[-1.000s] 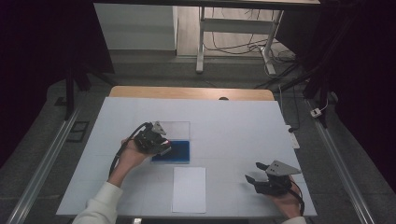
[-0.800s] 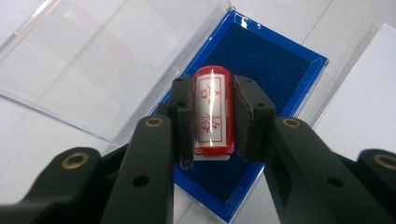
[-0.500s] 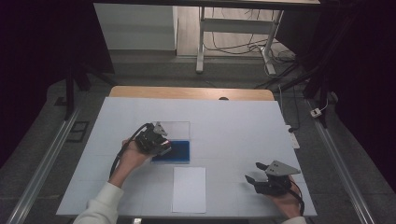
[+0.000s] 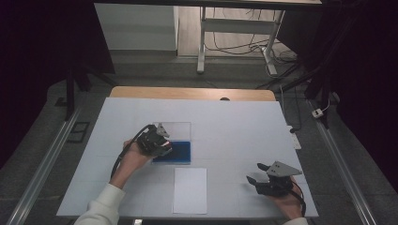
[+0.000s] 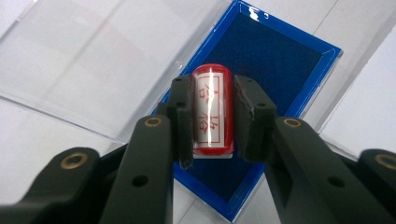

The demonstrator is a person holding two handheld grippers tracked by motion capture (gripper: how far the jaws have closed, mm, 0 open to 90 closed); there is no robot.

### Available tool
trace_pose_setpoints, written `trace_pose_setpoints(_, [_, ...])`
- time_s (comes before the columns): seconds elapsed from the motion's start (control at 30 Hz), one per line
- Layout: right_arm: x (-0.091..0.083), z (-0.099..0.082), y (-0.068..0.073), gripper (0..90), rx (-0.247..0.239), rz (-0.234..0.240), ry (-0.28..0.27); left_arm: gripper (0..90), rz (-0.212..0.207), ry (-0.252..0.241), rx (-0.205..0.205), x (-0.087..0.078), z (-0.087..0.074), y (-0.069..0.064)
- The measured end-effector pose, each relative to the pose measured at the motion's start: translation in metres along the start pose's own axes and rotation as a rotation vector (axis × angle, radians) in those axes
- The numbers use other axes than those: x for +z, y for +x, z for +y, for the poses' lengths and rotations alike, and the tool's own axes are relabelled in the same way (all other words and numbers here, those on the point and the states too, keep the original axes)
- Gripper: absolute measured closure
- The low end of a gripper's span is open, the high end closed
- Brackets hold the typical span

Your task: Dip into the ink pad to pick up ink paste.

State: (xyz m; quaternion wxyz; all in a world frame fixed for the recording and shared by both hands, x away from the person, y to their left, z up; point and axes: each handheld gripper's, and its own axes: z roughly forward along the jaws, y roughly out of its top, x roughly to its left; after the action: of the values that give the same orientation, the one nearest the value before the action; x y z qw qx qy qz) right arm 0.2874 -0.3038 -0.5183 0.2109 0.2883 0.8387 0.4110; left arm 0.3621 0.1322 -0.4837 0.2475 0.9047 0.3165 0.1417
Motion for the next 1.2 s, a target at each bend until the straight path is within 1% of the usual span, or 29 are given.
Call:
trace_pose_setpoints(0.17, [0.0004, 0.0001, -0.0001, 32.4, 0.004, 0.001, 0.002, 70.3, -0.003, -0.002, -0.004, 0.001, -0.0009, 0.0005])
trace_pose_setpoints(0.3, [0.0015, 0.0005, 0.0007, 32.4, 0.001, 0.001, 0.001, 70.3, 0.008, 0.008, 0.003, 0.0018, -0.0001, -0.0018])
trace_pose_setpoints(0.4, [0.0017, 0.0008, 0.0008, 32.4, -0.003, 0.002, -0.001, 70.5, 0.001, 0.006, -0.006, 0.0022, -0.0007, -0.0008])
trace_pose_setpoints(0.67, [0.0022, 0.0014, 0.0009, 32.5, -0.001, -0.001, 0.001, 70.7, -0.006, -0.006, -0.005, 0.0035, -0.0025, 0.0002])
trace_pose_setpoints(0.8, [0.0027, 0.0016, 0.0014, 32.5, -0.002, 0.003, -0.001, 70.7, -0.005, -0.006, -0.005, 0.0038, -0.0025, -0.0003])
trace_pose_setpoints(0.9, [0.0022, 0.0019, 0.0018, 32.5, -0.007, -0.007, 0.005, 70.7, -0.002, -0.004, -0.003, 0.004, -0.0023, -0.0009])
trace_pose_setpoints(0.93, [0.0026, 0.0017, 0.0016, 32.5, -0.003, 0.002, -0.002, 70.7, 0.0, -0.003, -0.004, 0.0041, -0.0021, -0.0013])
trace_pose_setpoints(1.0, [0.002, 0.002, 0.0018, 32.5, -0.001, -0.01, 0.006, 70.7, 0.001, -0.002, -0.003, 0.0042, -0.002, -0.0014])
trace_pose_setpoints(1.07, [0.0025, 0.0018, 0.0016, 32.5, 0.003, 0.0, -0.001, 70.7, -0.005, -0.008, -0.006, 0.0043, -0.0028, -0.0006])
trace_pose_setpoints(1.1, [0.0022, 0.0021, 0.0015, 32.5, -0.004, -0.01, 0.004, 70.7, -0.008, -0.009, -0.007, 0.0043, -0.0032, 0.0003])
trace_pose_setpoints(1.13, [0.0023, 0.0022, 0.0016, 32.5, -0.004, -0.011, 0.005, 70.8, -0.013, -0.011, -0.01, 0.0044, -0.0036, 0.0009])
trace_pose_setpoints(1.17, [0.0028, 0.002, 0.0017, 32.5, -0.001, -0.001, -0.001, 70.7, -0.014, -0.013, -0.012, 0.0044, -0.0037, 0.0009])
trace_pose_setpoints(1.2, [0.0024, 0.0022, 0.002, 32.5, -0.003, -0.01, 0.006, 70.7, -0.015, -0.01, -0.008, 0.0043, -0.0035, 0.0013])
